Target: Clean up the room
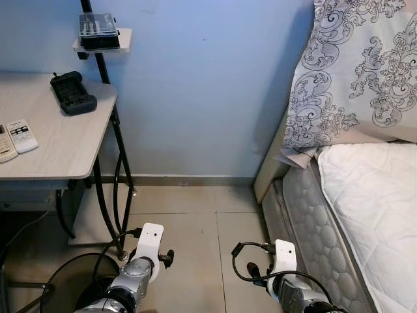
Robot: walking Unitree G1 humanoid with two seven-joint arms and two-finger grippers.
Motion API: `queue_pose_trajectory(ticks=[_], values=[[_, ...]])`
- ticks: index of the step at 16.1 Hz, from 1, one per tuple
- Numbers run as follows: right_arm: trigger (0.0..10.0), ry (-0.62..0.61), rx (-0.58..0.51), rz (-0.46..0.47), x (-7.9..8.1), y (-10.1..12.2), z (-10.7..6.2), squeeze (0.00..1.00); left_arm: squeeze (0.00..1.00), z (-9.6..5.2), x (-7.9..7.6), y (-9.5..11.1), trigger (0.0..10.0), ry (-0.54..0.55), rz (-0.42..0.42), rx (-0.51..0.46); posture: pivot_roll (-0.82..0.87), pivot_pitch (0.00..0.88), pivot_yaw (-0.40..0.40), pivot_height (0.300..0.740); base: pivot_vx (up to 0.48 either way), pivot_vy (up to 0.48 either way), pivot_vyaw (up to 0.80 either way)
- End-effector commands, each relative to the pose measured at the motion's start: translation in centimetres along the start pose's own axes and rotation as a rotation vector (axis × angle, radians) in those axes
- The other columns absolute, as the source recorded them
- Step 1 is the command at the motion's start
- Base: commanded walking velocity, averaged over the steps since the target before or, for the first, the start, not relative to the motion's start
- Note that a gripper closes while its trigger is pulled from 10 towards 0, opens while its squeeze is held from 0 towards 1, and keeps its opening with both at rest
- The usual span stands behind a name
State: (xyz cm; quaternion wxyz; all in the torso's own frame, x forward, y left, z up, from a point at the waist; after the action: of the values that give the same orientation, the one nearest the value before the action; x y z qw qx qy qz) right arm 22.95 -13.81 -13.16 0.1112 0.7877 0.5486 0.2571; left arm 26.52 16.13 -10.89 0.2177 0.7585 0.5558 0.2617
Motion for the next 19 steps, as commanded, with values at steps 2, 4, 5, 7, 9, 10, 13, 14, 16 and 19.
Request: queue_pose_trajectory(ticks=[2,4,5,7,9,10,13,14,16,19], values=[[10.0,-0.138,0.064,-0.001,-2.3,-0.4,-0.2,0.0,0.0,-0.5,-2.3,-4.2,10.0,-0.051,-0.199,0.229,0.03,0.0,-0.05,0.74,0.0,0.0,0.0],[10.0,-0.12,0.056,-0.132,-2.2,-0.5,-0.2,0.0,0.0,-0.7,-1.8,-5.0,10.0,-0.041,-0.088,0.238,0.02,0.0,-0.056,0.74,0.0,0.0,0.0],[10.0,-0.113,0.061,-0.166,-2.2,-0.6,-0.2,0.0,0.0,-0.7,-1.9,-5.1,10.0,-0.046,-0.078,0.237,0.02,0.0,-0.059,0.74,0.0,0.0,0.0],[10.0,-0.111,0.075,-0.169,-2.2,-1.0,-0.2,0.0,0.0,-0.8,-2.2,-5.3,10.0,-0.052,-0.091,0.243,0.03,0.0,-0.069,0.74,0.0,0.0,0.0],[10.0,-0.089,0.097,-0.185,-1.9,-1.7,-0.3,0.0,0.0,-0.9,-2.5,-5.7,10.0,-0.056,-0.122,0.259,0.03,0.0,-0.075,0.74,0.0,0.0,0.0],[10.0,-0.09,0.092,-0.183,-1.9,-1.6,-0.3,0.0,0.0,-0.9,-2.6,-5.8,10.0,-0.056,-0.126,0.261,0.03,0.0,-0.075,0.74,0.0,0.0,0.0],[10.0,-0.09,0.085,-0.161,-2.0,-1.6,-0.3,0.0,0.0,-0.9,-2.6,-6.0,10.0,-0.056,-0.121,0.261,0.03,0.0,-0.078,0.74,0.0,0.0,0.0],[10.0,-0.088,0.081,-0.154,-2.0,-1.5,-0.3,0.0,0.0,-0.9,-2.6,-5.9,10.0,-0.056,-0.126,0.257,0.03,0.0,-0.078,0.74,0.0,0.0,0.0],[10.0,-0.069,0.042,-0.13,-1.5,-0.4,-0.1,0.0,0.0,-0.5,-2.1,-4.1,10.0,-0.038,-0.138,0.184,0.03,0.0,-0.081,0.74,0.0,0.0,0.0],[10.0,0.022,-0.136,-0.153,0.2,4.6,-0.3,0.0,0.0,0.3,-0.5,2.9,10.0,-0.032,-0.164,-0.049,0.02,0.0,-0.069,0.74,0.0,0.0,0.0]])
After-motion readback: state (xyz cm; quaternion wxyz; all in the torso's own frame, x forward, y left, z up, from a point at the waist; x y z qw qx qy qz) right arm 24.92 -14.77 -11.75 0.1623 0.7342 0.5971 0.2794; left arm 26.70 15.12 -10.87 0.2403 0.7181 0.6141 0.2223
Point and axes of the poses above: a point about 5 cm out from each wrist's last joint towards the gripper, its own z axis pointing out of the wrist towards the gripper, its own y axis along the axis of the wrist's last joint, x = y × z, the point moved 6 cm from there along z, pointing out of the wrist towards the gripper, and after that the axes turned 9 degrees about z, right-handed, at the moved point
